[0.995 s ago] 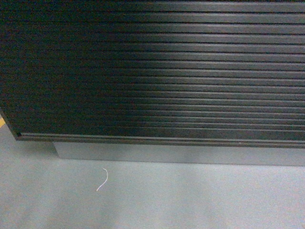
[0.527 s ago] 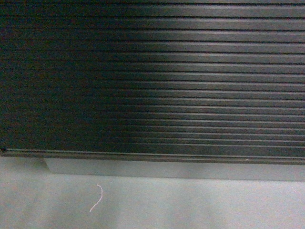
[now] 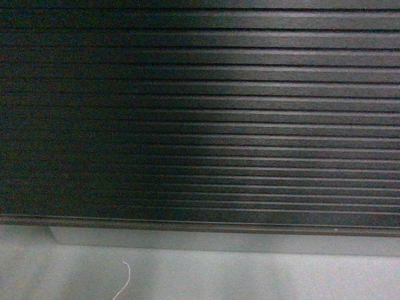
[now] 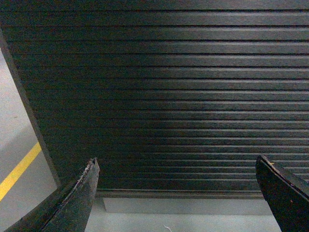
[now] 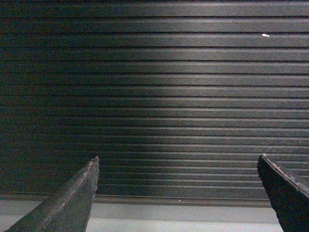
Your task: Place dark red mango on scale at checkout
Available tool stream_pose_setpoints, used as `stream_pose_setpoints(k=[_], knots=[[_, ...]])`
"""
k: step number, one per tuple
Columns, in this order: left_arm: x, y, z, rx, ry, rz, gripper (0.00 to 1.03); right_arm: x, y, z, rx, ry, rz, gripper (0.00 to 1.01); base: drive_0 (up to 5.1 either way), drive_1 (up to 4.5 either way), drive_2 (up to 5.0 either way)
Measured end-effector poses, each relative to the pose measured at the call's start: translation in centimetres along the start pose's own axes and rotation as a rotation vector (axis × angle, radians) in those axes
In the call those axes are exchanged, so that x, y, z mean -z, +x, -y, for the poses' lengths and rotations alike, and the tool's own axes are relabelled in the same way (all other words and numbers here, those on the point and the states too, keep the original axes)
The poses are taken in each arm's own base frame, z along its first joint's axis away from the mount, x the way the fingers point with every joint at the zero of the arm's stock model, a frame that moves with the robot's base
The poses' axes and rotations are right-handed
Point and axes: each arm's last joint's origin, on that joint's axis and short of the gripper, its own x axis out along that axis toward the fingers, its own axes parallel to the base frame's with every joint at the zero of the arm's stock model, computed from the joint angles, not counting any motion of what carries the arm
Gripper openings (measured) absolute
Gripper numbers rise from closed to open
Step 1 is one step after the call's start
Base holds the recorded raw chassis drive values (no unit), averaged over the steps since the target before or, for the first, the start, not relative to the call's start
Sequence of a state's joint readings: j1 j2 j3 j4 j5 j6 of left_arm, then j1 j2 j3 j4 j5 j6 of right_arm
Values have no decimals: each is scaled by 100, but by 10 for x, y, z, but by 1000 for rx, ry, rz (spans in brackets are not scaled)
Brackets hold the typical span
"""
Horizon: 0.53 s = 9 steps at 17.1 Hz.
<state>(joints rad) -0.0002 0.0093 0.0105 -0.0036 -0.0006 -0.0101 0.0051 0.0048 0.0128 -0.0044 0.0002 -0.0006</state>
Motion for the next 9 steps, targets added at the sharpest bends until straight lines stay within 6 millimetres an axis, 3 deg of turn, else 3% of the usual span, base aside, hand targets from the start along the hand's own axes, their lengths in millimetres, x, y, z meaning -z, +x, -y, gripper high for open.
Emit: stream_pose_setpoints(k=[9], knots=[[0,0,0,0,0,0,98,0,0,0,0,0,0,98,0,137,-137]])
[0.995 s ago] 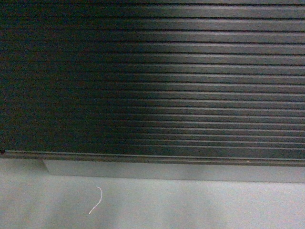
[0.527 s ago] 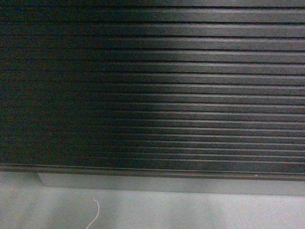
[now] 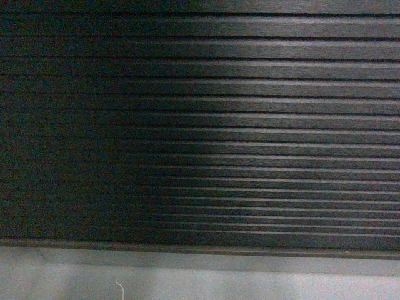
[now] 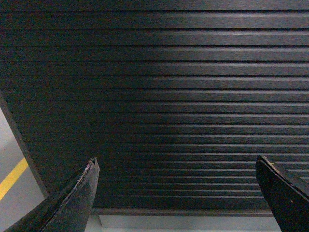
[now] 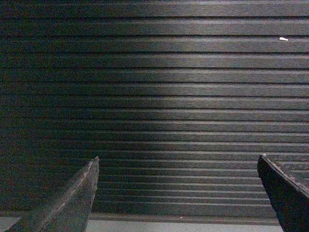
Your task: Place dark red mango on scale at checkout
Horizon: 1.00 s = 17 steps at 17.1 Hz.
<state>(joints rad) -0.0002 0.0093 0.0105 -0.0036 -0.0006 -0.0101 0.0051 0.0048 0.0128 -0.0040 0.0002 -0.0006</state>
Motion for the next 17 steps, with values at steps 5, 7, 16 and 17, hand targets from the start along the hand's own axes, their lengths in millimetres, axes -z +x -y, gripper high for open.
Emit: stream_pose_setpoints(k=[5,7,16,17], knots=[[0,0,0,0,0,0,98,0,0,0,0,0,0,98,-5,54,-63],[0,0,0,0,0,0,98,0,0,0,0,0,0,98,0,0,0],[0,0,0,0,0,0,98,0,0,0,0,0,0,98,0,0,0],[0,0,0,0,0,0,98,0,0,0,0,0,0,98,0,0,0]])
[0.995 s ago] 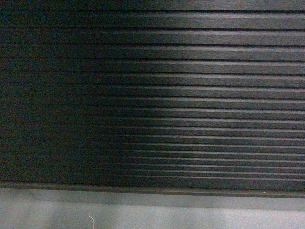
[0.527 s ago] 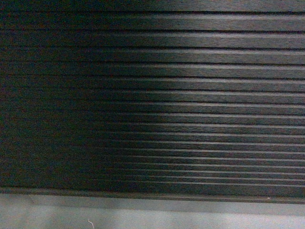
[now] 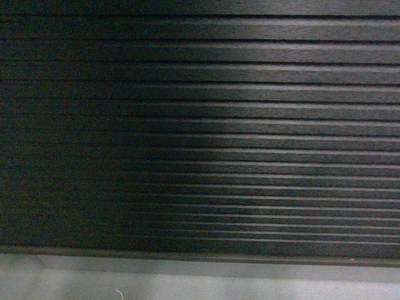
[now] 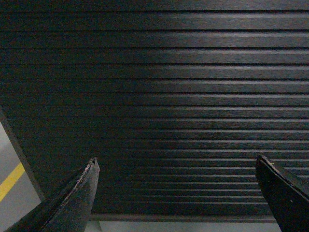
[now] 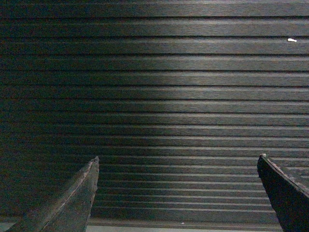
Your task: Place dark red mango on scale at checkout
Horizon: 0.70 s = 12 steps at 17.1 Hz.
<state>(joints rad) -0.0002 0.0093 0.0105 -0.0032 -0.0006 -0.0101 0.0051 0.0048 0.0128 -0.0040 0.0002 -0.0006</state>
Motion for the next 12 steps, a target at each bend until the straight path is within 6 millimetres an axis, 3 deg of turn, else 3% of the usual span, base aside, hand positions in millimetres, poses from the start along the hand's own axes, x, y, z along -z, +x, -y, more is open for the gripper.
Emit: stream_pose_setpoints(k=[12], knots=[[0,0,0,-1,1,0,98,0,0,0,-1,-1,0,98,0,0,0]])
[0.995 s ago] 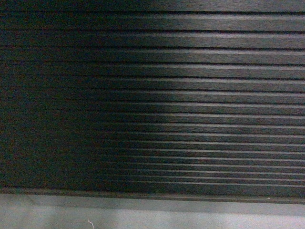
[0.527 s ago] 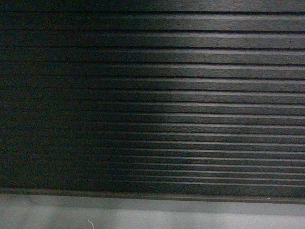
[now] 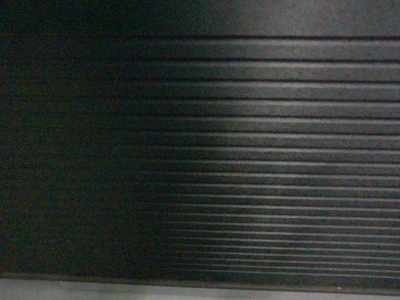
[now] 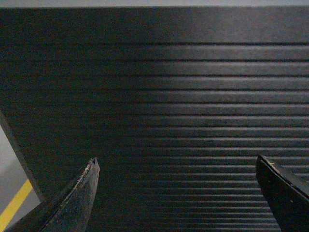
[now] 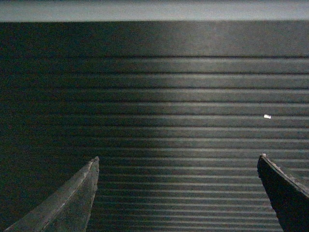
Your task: Place dark red mango on scale at checkout
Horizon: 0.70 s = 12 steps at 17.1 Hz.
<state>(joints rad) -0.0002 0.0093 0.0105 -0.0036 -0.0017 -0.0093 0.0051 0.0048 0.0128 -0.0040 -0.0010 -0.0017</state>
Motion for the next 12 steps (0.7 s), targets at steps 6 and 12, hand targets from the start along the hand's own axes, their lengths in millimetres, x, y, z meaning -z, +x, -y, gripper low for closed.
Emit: stream_pose_setpoints(k=[6,12], knots=[[0,0,0,0,0,0,98,0,0,0,1,1,0,98,0,0,0],[0,0,0,0,-1,0,98,0,0,0,2,2,1,98,0,0,0]])
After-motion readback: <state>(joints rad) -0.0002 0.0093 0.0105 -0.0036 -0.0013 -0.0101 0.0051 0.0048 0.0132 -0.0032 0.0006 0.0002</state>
